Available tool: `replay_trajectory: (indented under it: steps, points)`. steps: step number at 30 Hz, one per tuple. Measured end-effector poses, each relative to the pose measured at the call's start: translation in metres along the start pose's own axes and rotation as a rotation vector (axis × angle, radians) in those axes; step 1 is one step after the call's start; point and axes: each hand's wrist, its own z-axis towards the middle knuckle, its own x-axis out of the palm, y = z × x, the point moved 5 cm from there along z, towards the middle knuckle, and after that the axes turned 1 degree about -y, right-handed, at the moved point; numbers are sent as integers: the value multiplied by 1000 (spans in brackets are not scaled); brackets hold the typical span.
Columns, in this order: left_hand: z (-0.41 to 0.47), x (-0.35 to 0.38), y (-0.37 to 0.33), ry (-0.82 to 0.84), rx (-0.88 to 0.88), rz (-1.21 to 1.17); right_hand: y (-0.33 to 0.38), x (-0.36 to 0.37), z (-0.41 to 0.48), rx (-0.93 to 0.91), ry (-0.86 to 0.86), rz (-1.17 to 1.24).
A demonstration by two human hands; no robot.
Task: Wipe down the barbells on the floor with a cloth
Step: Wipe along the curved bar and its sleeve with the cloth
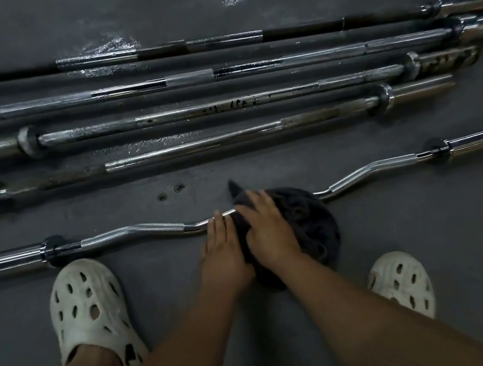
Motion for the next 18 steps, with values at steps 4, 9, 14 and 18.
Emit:
replay_trajectory:
  steps: [4, 9, 14, 18]
  points:
    - [2, -2, 0, 23, -9, 13, -57, -38, -3, 311, -256, -22]
    - [3, 4, -1, 1, 9, 0, -2, -3, -13, 2, -22, 4]
    - [3, -1, 1, -28, -32, -63, -45, -30, -14, 184, -209, -88]
    - [4, -3, -8, -55, -53, -55, -47, -31, -21, 295, -202, -79]
